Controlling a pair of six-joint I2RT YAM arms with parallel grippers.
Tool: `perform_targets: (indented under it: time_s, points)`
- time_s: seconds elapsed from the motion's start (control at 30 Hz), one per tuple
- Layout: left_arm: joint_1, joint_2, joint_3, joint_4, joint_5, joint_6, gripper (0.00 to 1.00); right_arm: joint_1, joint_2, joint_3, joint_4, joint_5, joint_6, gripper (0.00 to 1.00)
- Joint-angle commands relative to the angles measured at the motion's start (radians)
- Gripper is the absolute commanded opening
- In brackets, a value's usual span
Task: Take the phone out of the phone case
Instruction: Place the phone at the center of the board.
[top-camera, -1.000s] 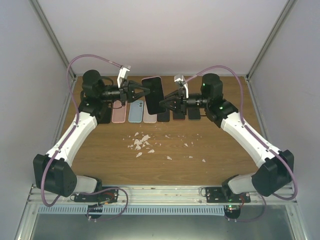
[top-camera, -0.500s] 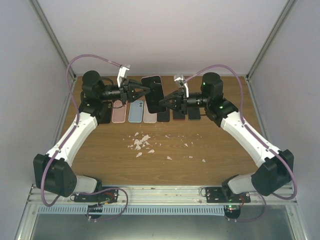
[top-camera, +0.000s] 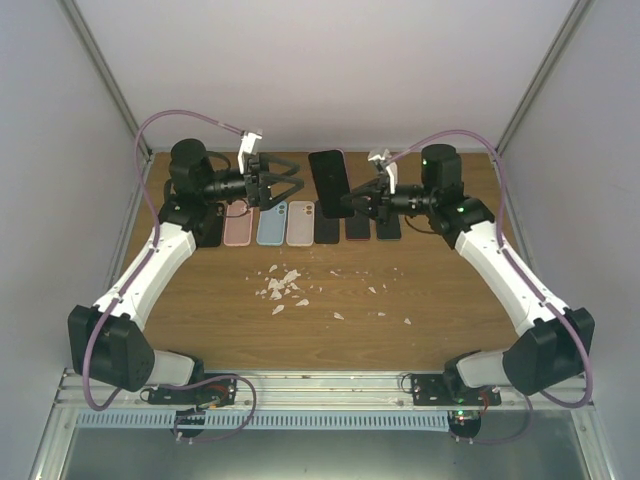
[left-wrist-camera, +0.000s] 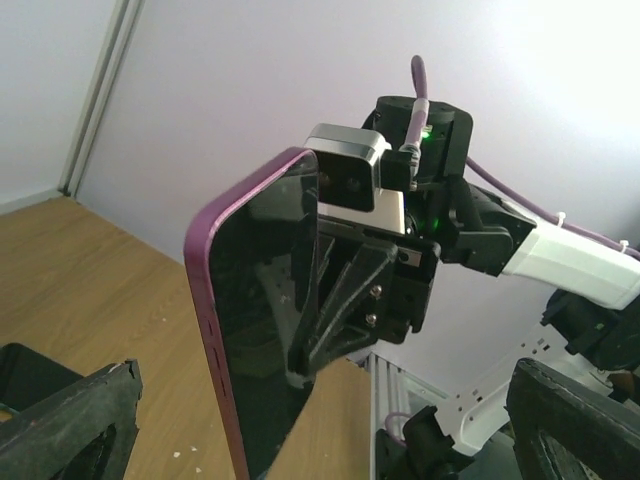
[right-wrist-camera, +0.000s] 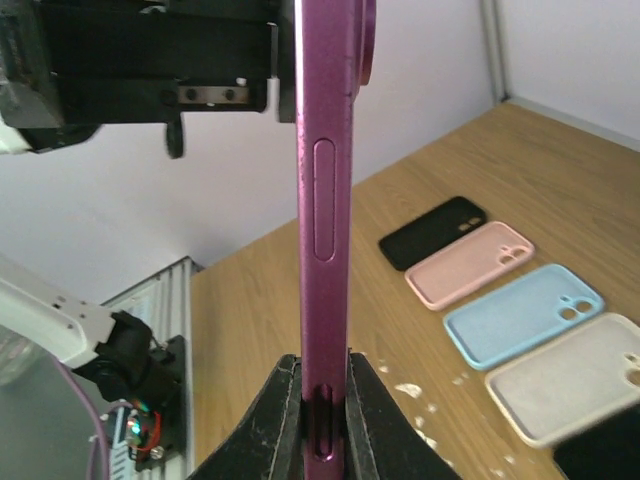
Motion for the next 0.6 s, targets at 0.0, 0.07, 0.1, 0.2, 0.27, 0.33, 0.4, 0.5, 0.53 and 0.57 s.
perform_targets:
  time_s: [0.0,0.07,0.1,0.2,0.27,0.33,0.4,0.5,0.53,0.57]
  points:
    - [0.000,0.009,0.035,-0.028,-0.031,0.052,0.99,-0.083,-0.032,0.033,-0.097,-0.002,-0.100,0.00]
    - [0.002,0.005,0.029,-0.028,-0.038,0.060,0.99,-0.132,-0.032,0.022,-0.140,-0.008,-0.125,0.00]
    - [0.002,0.004,0.027,-0.031,-0.043,0.063,0.99,-0.157,-0.032,0.017,-0.161,-0.008,-0.142,0.01]
    - [0.003,-0.002,0.019,-0.043,-0.058,0.074,0.99,-0.239,-0.024,0.013,-0.238,-0.002,-0.205,0.01]
    - [0.006,-0.005,0.014,-0.050,-0.069,0.079,0.99,-0.300,-0.014,0.015,-0.282,0.002,-0.238,0.00]
    - [0.006,-0.005,0.011,-0.054,-0.074,0.079,0.99,-0.353,-0.001,0.016,-0.320,0.014,-0.263,0.00]
    - [0.006,-0.005,0.013,-0.057,-0.075,0.079,0.99,-0.426,0.019,0.019,-0.358,0.037,-0.285,0.00]
    - [0.006,-0.007,0.009,-0.052,-0.075,0.077,0.99,-0.489,0.060,0.030,-0.419,0.060,-0.331,0.00]
    - [0.006,-0.009,0.006,-0.049,-0.078,0.076,0.99,-0.507,0.075,0.033,-0.437,0.069,-0.348,0.01]
    - [0.007,-0.012,0.004,-0.049,-0.079,0.076,0.99,-0.523,0.088,0.036,-0.452,0.077,-0.364,0.01]
